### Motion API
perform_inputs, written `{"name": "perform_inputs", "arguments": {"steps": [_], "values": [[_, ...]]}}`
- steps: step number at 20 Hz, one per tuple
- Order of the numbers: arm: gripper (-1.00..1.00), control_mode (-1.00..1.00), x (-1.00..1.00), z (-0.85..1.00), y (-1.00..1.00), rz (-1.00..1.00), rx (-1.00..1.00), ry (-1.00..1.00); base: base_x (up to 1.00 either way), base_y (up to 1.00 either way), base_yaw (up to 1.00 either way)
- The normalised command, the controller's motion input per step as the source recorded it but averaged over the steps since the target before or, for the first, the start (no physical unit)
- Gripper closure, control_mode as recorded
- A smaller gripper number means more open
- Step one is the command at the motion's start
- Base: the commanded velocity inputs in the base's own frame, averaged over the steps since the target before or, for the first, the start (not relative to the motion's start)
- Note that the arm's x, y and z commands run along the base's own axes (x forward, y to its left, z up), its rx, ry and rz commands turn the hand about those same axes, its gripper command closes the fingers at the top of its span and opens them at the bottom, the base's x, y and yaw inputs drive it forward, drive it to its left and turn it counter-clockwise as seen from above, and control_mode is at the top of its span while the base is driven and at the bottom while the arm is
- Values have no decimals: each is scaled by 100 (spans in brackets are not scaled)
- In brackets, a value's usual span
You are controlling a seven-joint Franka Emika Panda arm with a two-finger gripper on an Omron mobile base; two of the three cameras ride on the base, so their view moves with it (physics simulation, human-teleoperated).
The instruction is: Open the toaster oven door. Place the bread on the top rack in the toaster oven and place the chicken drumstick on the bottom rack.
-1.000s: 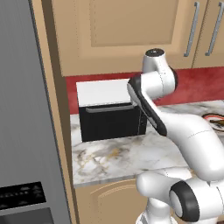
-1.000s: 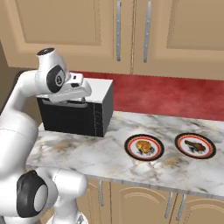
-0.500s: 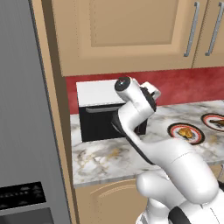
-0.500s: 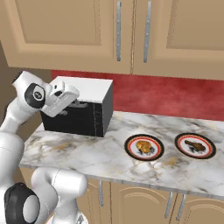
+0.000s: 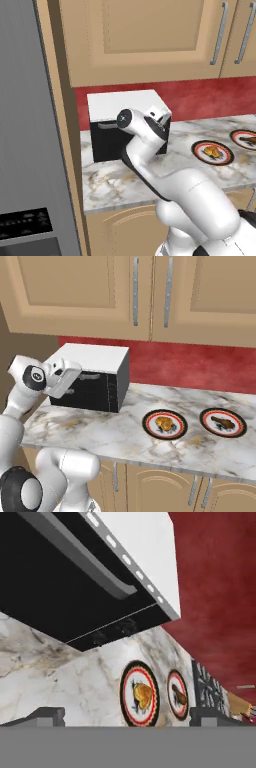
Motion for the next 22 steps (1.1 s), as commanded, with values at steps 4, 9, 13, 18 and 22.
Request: {"name": "perform_inputs", "arguments": {"steps": [4, 9, 13, 18, 22], "values": [[-100, -100, 42, -2, 74, 0, -12, 0, 0, 0, 0], [-100, -100, 79, -11, 0, 11, -1, 0, 0, 0, 0], [-100, -100, 63, -4, 4, 13, 0, -1, 0, 0, 0], [-100, -100, 27, -36, 5, 11, -3, 0, 0, 0, 0], [-100, -100, 14, -33, 0, 8, 0, -5, 0, 0, 0]]}}
